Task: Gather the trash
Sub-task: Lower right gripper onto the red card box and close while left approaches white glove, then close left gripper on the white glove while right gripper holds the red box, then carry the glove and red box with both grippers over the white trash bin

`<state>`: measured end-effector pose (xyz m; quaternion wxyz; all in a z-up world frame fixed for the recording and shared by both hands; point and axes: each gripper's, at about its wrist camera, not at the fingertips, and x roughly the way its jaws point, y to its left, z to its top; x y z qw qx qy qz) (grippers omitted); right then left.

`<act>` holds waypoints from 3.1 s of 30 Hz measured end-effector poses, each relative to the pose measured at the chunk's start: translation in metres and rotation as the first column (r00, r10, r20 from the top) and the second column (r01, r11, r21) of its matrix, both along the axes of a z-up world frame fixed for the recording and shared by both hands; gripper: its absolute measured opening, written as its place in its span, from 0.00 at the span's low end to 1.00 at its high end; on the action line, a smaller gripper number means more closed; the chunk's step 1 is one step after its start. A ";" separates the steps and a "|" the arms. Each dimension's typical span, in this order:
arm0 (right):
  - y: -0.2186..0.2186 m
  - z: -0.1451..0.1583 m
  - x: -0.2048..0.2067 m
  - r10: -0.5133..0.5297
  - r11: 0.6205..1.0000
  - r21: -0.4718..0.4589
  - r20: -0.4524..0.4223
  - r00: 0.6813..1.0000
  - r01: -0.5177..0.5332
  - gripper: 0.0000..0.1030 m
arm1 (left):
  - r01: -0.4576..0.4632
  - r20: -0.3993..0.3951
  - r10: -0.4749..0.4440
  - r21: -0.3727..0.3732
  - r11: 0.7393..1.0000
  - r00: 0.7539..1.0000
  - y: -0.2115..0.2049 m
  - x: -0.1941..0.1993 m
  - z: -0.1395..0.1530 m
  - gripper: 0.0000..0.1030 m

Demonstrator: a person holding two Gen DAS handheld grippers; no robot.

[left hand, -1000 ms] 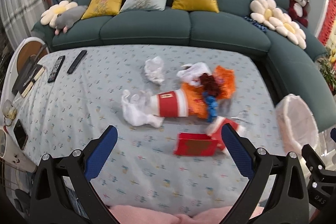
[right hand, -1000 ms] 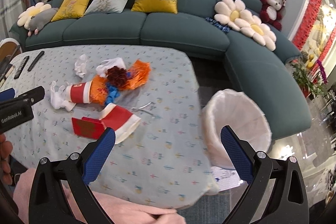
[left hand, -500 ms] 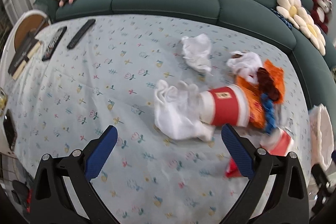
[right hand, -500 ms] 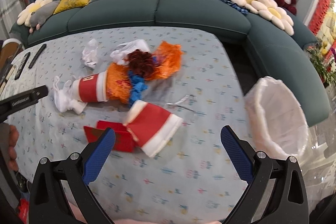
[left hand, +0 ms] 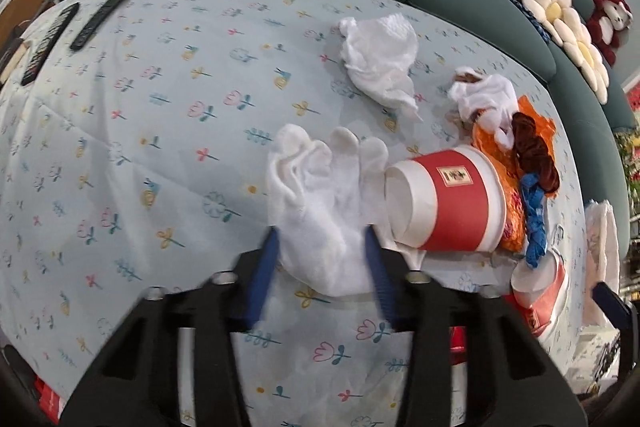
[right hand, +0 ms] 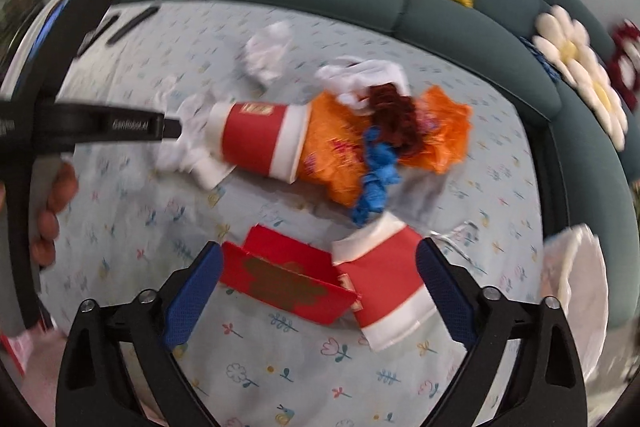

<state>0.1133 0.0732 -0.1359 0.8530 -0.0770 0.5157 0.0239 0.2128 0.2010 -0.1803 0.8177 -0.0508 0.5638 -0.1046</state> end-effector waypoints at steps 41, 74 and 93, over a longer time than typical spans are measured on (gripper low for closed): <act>-0.048 0.050 -0.019 -0.158 0.954 0.254 -0.026 0.987 0.160 0.03 | -0.027 0.020 0.028 -0.054 0.998 0.999 -0.008 -0.025 0.015 0.10; -0.257 0.129 -0.136 -0.530 0.819 0.333 0.132 0.838 0.466 0.03 | 0.430 0.278 -0.398 -0.060 0.901 0.874 -0.248 -0.156 0.184 0.10; -0.369 0.082 -0.151 -0.671 0.722 0.308 0.090 0.736 0.620 0.10 | 0.577 0.230 -0.541 -0.138 0.805 0.809 -0.369 -0.167 0.158 0.16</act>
